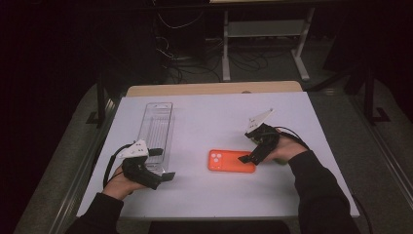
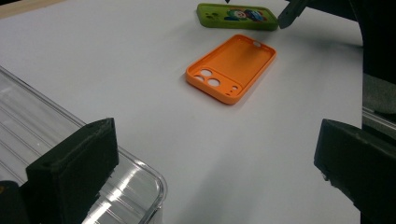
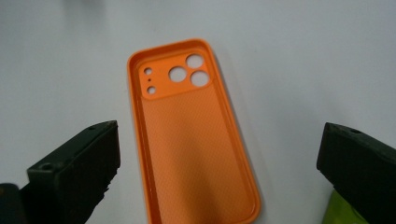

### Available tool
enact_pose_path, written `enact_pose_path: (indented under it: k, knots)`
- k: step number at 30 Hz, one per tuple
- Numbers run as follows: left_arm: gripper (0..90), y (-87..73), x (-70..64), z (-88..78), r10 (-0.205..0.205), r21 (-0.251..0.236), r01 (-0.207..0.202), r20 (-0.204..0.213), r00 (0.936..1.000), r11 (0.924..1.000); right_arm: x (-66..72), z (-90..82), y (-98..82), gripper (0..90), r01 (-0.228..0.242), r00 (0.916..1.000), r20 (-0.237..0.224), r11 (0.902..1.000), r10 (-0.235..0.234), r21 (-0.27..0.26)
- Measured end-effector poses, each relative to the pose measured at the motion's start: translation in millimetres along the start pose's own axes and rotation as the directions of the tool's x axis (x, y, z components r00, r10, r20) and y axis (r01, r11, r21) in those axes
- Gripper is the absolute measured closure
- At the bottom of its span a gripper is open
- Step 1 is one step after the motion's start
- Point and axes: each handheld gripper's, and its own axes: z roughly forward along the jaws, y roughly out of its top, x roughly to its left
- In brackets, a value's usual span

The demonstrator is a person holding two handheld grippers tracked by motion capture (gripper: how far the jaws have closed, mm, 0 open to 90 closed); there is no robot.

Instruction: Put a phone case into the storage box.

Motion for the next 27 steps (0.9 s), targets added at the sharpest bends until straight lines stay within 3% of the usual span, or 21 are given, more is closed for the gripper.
enact_pose_path:
  k: [16, 27]
  knots:
    - [0.0, -0.1, -0.7, 0.1, 0.002, 0.009, -0.002, 0.002, 1.0000, 1.0000, 7.0, 26.7, -3.1, 0.0, 0.055, 0.9978, -0.045, 0.9889, -0.049, 0.138]
    - [0.0, -0.4, -0.2, 0.2, 0.005, 0.007, -0.005, 0.006, 1.0000, 1.0000, 8.6, 37.2, -5.7, 0.0, 0.057, 0.9974, -0.055, 0.9770, -0.047, 0.205]
